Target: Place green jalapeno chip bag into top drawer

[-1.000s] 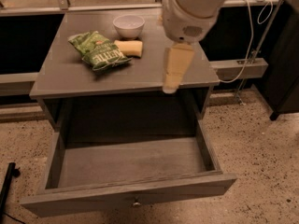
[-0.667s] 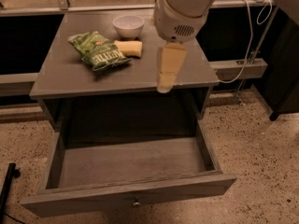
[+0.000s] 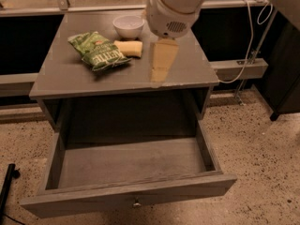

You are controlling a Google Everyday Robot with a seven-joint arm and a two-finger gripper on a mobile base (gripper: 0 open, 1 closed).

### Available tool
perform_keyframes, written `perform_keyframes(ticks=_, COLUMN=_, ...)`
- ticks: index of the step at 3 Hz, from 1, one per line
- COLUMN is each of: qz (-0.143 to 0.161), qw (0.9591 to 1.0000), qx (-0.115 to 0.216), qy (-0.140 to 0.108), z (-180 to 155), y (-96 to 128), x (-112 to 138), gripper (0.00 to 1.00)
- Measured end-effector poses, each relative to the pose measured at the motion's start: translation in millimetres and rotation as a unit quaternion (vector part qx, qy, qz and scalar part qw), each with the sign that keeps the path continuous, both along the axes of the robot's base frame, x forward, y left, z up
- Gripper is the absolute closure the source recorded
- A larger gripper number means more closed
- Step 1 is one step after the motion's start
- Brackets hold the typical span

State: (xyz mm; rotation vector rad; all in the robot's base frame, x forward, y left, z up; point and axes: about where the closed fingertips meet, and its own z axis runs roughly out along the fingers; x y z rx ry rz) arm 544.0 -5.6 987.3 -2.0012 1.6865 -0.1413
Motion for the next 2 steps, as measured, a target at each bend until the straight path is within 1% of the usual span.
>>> perform_keyframes(ticks=1, qz=0.039, qw=0.9979, qx=0.011, qy=-0.049, z=0.5, y=37.4, x=33.6, gripper=0.0)
perform_keyframes(ticks=2, qz=0.076, qw=0.9938, qx=0.015, qy=-0.08, z=-19.7, y=74.4, x=72.1, gripper=0.0)
